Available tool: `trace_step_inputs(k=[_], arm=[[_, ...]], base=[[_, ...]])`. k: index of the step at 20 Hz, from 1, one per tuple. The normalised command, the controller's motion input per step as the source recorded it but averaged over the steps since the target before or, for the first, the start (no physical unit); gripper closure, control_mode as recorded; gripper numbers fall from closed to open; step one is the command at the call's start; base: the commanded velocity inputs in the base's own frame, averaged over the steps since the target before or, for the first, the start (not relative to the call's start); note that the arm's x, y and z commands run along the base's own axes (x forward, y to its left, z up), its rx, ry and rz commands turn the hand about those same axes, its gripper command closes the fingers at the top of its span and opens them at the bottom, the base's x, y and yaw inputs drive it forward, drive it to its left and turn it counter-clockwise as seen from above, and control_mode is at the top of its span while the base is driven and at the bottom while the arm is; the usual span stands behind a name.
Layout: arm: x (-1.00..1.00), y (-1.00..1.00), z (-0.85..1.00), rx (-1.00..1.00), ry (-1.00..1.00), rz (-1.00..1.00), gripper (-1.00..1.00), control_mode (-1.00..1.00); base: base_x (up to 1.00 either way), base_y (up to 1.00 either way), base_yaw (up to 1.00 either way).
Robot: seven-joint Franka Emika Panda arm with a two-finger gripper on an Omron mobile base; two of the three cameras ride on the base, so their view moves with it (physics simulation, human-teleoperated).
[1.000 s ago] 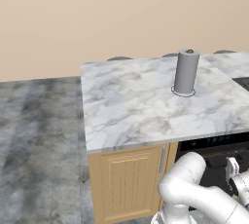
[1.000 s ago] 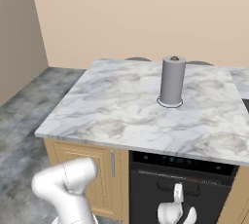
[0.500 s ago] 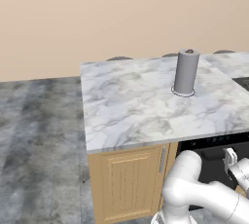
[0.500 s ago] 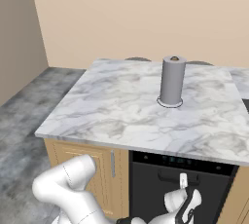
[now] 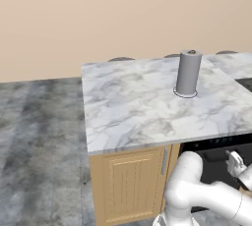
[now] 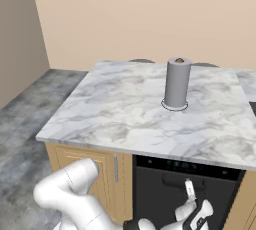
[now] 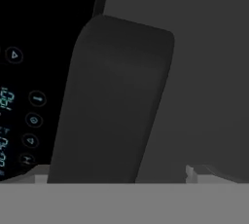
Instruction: Pick up the cup and bowl from the counter, place them in the dishwasher, and close the dishwasher door.
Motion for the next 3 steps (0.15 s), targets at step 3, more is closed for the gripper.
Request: trace_step_inputs(k=[3], arm=[[0.78,0.00,-0.62,-0.02,-0.02,0.00,-1.00,-1.00]], base=[[0.00,0.00,0.00]])
